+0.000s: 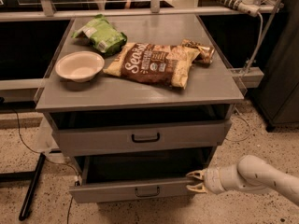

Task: Open middle drawer

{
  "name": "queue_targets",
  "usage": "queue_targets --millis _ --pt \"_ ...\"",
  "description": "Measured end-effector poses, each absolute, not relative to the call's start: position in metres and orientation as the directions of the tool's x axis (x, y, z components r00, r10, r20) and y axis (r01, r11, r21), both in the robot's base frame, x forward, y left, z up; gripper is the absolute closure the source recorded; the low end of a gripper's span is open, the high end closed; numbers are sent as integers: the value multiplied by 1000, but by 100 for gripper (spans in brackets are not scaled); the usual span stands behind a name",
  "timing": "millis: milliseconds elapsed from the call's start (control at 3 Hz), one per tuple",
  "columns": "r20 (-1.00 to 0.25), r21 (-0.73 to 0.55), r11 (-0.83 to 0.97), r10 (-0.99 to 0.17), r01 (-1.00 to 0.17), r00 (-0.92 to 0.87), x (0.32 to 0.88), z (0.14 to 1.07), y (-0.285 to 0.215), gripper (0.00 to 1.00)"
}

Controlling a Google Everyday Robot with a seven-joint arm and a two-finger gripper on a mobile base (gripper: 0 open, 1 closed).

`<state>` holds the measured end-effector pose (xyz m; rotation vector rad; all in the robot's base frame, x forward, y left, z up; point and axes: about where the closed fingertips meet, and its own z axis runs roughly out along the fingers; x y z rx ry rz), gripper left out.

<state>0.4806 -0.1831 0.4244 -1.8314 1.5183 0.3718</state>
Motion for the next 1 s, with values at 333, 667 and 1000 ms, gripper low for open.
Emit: queue_targets --millis 333,667,1000 --pt "-627 -340 -50 -732 -939 266 481 424 -183 59" --pt "-636 -332 -50 -725 -942 263 481 424 -184 35" --pt "-648 -324 -56 -714 -944 265 477 421 -185 32"
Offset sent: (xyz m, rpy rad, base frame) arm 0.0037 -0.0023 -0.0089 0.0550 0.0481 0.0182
